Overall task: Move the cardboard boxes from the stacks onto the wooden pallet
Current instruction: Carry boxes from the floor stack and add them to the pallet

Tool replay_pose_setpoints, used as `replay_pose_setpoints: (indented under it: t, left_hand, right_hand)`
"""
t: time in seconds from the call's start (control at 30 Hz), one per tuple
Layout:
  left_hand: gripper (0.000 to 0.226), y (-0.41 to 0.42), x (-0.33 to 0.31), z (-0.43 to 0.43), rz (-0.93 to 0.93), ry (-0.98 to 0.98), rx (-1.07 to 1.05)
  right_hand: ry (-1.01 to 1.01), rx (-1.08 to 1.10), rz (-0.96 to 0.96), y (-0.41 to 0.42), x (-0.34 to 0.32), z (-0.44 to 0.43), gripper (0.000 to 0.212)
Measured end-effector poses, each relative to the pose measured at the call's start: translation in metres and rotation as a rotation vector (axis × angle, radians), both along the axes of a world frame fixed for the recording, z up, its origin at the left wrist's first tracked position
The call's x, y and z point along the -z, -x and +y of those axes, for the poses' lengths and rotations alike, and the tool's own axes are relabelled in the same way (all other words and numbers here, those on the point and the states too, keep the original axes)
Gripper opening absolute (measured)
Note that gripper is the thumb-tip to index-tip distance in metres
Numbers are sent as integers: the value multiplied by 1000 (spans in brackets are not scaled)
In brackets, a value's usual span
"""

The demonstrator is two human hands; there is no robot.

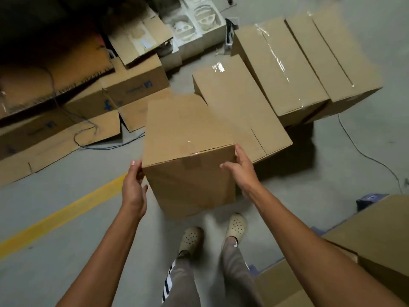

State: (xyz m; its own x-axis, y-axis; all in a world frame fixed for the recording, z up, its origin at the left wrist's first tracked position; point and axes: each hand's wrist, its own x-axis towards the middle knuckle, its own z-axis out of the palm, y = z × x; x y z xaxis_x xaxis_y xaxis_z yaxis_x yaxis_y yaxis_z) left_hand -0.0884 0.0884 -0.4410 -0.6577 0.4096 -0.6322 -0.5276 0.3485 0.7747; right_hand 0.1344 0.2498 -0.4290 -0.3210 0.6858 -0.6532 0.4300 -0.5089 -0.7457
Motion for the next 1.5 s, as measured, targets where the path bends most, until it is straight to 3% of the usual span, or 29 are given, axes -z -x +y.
replay_pose_setpoints:
  t: [0.17,0.3,0.37,0.53,0.63,0.73,0.87,0.97,1.03,1.2,1.5]
  left_hand:
    - [52,39,-78,4,114,-173,202]
    - [65,55,-137,5,136,-292,392]
    - [61,51,-160,2,108,-346,524]
    - [52,22,-197,-12,61,-369,637]
    - [64,-3,-209,-20,80,-412,805]
    - [54,-32,-222,-21,82,-456,927]
    - [33,-83,-248,-22,76,-524,1055]
    - [51,-121,-264,-30,45,-563,1281]
    - [53,-145,-275,-44,-22,-576,1297]
    - [63,-209,-292,-104,-102,-618,1433]
    - [68,-321,-314,-244,-187,-669,1680]
  right_hand:
    - [-124,178,130,10,-73,-20,79]
    - [-217,244,218,3,-124,-53,42]
    - [-251,248,249,-5,-142,-75,44]
    - [-380,317,103,-38,-173,-137,80]
    - [-439,447,68,-66,-186,-176,80]
    - [-448,576,53,-94,-197,-213,84]
    - [-458,800,75,-133,-206,-265,65]
    - [-478,969,90,-157,-214,-308,51]
    - [-501,1064,82,-172,-218,-343,47]
    - [-520,1233,-9,-212,-228,-446,91]
    - [-578,1524,-69,-272,-240,-626,115]
